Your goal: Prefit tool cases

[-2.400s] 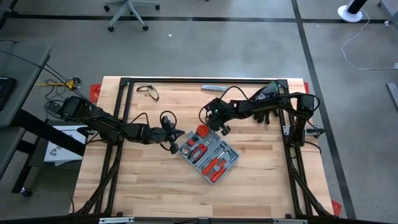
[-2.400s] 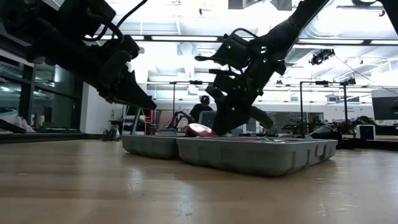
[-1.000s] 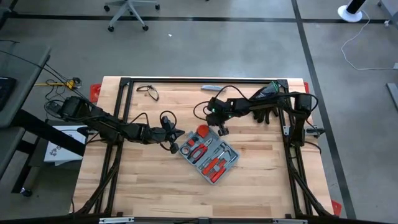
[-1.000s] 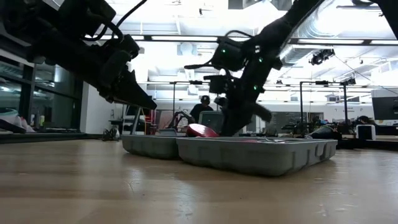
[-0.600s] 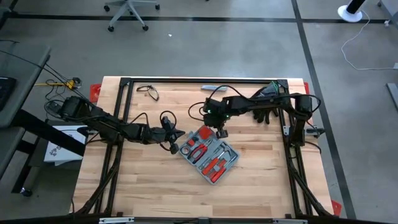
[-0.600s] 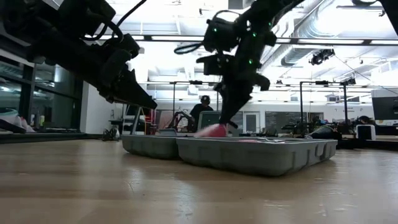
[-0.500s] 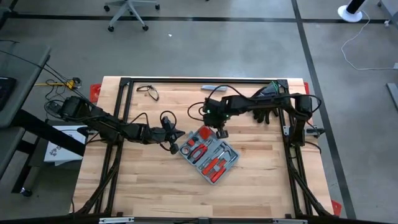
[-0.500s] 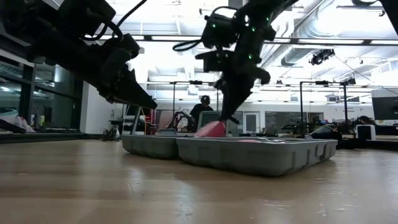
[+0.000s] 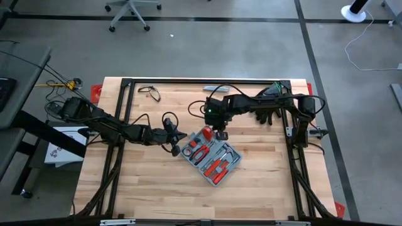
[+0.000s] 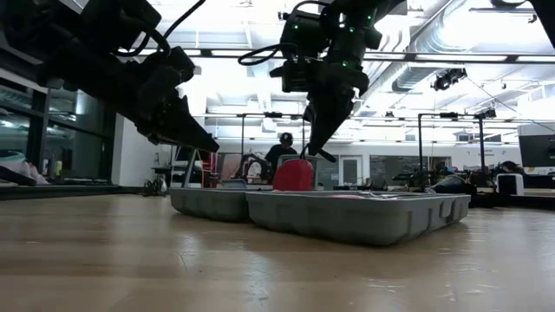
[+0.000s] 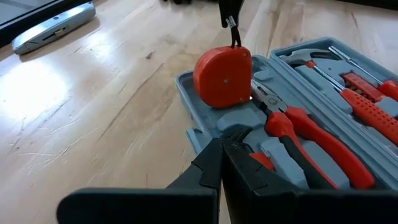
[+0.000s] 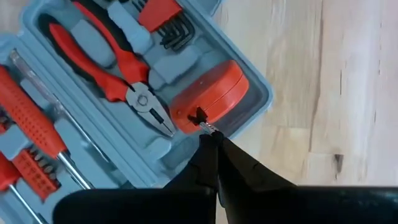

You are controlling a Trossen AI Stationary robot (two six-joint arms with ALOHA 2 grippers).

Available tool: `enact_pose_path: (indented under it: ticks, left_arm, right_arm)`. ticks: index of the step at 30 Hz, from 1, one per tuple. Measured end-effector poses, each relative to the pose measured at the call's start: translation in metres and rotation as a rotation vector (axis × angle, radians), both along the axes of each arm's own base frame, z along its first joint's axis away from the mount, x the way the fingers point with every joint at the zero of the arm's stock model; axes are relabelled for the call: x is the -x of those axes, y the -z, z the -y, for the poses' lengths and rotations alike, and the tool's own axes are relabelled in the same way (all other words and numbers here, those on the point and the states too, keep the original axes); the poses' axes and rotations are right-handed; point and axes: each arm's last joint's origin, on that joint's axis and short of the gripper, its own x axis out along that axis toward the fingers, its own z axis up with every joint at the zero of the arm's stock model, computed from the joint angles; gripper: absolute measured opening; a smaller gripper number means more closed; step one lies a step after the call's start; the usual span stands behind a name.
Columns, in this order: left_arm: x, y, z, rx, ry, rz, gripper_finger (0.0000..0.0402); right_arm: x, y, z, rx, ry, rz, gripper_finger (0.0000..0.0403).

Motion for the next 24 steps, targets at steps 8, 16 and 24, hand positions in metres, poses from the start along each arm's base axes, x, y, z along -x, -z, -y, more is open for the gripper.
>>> enact_pose_path:
  ticks: [8, 16, 24]
  left_arm:
    - [0.000, 0.000, 0.000, 0.003, 0.005, -0.001, 0.0000]
    - [0.000, 0.000, 0.000, 0.003, 0.005, -0.001, 0.0000]
    - [0.000, 0.000, 0.000, 0.005, 0.009, -0.002, 0.0000]
  right_arm:
    - [-0.005, -0.007, 0.000, -0.046, 0.038, 0.077, 0.0000]
    - [-0.016, -0.032, 0.002, -0.040, 0.049, 0.173, 0.0000]
    - [-0.021, -0.043, 0.003, -0.053, 0.091, 0.212, 0.0000]
